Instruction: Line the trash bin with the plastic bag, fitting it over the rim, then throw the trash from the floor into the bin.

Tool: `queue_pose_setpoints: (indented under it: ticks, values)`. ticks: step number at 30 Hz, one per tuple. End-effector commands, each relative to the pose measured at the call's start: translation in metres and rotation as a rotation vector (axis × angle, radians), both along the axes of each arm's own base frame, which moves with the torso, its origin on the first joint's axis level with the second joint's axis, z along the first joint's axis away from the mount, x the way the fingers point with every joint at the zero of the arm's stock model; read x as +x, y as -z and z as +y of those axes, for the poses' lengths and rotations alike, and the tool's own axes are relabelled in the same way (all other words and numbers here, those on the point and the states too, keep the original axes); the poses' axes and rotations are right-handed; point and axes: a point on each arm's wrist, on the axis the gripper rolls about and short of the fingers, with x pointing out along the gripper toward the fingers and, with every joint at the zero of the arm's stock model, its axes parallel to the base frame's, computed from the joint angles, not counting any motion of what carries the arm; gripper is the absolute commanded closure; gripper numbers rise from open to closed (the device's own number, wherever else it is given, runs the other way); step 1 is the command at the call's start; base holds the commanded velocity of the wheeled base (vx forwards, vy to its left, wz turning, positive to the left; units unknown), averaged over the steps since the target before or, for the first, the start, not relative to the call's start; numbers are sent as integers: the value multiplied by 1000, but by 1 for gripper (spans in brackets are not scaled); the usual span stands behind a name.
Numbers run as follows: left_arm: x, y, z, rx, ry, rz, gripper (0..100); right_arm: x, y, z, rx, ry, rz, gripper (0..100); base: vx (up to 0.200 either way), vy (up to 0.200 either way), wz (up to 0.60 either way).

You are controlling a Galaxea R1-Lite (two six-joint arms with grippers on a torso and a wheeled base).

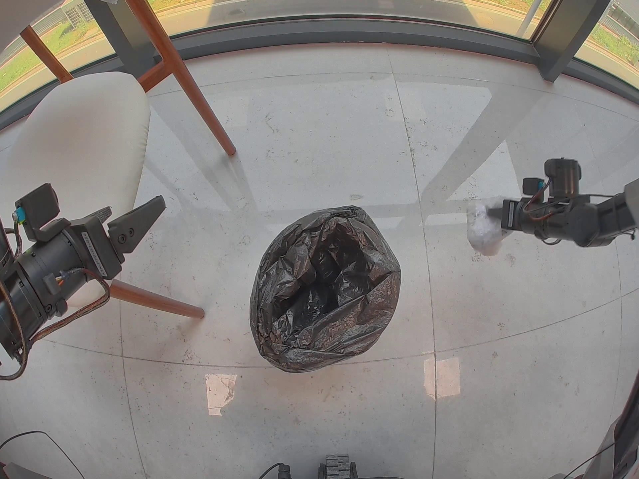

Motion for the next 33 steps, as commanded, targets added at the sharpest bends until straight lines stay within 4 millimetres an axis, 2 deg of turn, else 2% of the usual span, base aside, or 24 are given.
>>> queue_pose_setpoints:
  ticks: [1,7,9,12,17,24,29,33]
  values:
    - [0,1,2,15,21,-6,0,-114,-108,52,90,-191,-61,100,0,0,0]
    - [-1,2,1,20,53,-9,0,-131,-108,102,91,-351,-55,100,0,0,0]
    - [-1,1,1,22,58,-21,0,-133,-107,109,89,-374,-52,100,0,0,0]
    - [-2,4,1,29,61,-30,0,-134,-99,134,82,-445,-32,100,0,0,0]
    - [-2,6,2,30,64,-26,0,-122,-73,165,73,-513,13,100,0,0,0]
    - [-2,6,2,30,64,-26,0,-92,-33,206,71,-549,-14,100,0,0,0]
    - [0,7,7,33,35,-23,0,-83,-20,222,71,-563,-19,100,0,0,0]
    - [0,7,9,31,21,-24,0,-77,-18,229,73,-569,-25,100,0,0,0]
